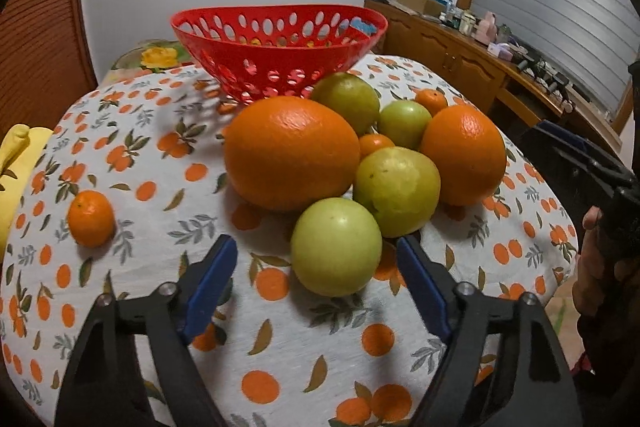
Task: Organize fruits
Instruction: 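Close the left gripper on the green apple while the right gripper approaches the large orange, then grasp the large orange with the right gripper and lift it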
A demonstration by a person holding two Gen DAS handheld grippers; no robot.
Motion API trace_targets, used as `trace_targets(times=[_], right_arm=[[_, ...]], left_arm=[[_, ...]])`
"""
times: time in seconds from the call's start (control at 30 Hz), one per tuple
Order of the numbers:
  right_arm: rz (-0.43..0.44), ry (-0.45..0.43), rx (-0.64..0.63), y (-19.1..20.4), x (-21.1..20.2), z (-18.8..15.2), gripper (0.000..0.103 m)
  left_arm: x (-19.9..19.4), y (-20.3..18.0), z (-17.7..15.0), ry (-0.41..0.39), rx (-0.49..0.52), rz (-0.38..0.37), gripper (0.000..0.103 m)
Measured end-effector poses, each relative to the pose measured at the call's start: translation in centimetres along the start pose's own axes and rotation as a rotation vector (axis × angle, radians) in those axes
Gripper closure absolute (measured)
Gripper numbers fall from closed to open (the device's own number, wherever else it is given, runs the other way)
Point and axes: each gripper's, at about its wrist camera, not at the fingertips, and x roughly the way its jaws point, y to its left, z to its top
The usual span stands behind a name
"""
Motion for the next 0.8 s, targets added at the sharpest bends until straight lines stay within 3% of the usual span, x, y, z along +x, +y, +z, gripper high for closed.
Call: trace_targets(times=[0.17,0.3,0.43,0.8], right_arm=[[0.006,0.028,0.000,-0.3,0.8,0.0,0.000],[0.019,0.054,-0.002,-0.5,1.7,-0.2,0.000],[0.035,0.084,-0.004,-0.5,2.7,-0.2,0.001],[0.073,0.145,0.023,-1.2,4.8,0.2,0.003]], left_arm=[[0.9,-0.2,0.0,0.029,0.009,-0.017,0.038],[1.6,0.0,0.0,0.045,0.004,-0.031,0.042],[1.8,-0.1,0.0,0.044,0.012,-0.059,0.052],[-0.1,0.9,0.3,-0.014,0.001,-0.044,0.053]])
